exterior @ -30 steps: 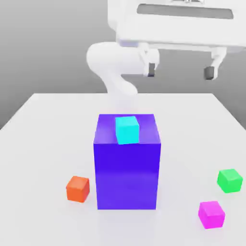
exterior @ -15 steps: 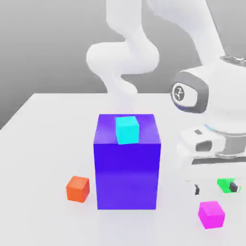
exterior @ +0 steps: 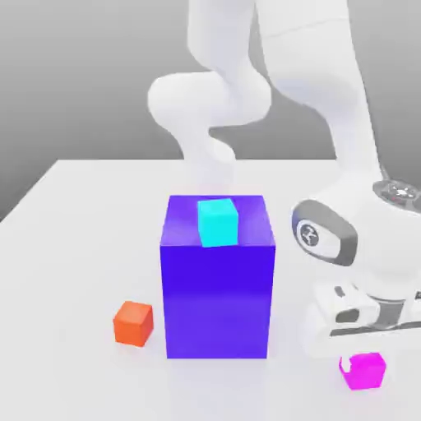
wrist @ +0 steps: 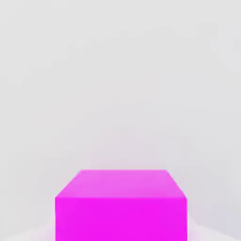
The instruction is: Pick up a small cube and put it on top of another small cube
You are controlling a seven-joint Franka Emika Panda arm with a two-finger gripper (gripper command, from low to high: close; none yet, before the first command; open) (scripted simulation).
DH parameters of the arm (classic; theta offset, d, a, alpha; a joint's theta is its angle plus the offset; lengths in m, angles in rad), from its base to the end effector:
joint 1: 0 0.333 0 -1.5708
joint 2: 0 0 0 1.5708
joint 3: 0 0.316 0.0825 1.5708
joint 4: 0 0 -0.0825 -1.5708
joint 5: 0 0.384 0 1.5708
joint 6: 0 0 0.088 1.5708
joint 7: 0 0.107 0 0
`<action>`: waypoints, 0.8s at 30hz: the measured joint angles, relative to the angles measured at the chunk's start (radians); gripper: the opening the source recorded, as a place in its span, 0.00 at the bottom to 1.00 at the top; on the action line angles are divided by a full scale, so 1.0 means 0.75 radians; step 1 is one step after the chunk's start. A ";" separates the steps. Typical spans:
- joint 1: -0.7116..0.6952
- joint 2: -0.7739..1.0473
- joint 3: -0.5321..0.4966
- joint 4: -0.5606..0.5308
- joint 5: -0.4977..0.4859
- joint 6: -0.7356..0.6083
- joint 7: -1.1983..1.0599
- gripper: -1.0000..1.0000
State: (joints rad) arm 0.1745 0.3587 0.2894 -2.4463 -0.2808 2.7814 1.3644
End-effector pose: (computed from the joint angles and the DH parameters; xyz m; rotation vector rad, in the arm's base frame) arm 0.4194 0.2334 0.1638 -2.9710 1.0088 -0.0007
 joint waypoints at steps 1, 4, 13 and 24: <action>-0.020 -0.047 0.027 -0.012 0.034 -0.035 -0.025 0.00; -0.051 -0.126 0.096 -0.037 0.094 -0.085 -0.162 0.00; -0.107 -0.226 0.296 -0.092 0.169 -0.123 -0.676 0.00; -0.125 -0.341 0.493 -0.158 0.257 -0.164 -1.310 0.00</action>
State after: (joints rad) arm 0.0804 0.1026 0.6592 -2.5647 -0.0883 2.6582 0.3818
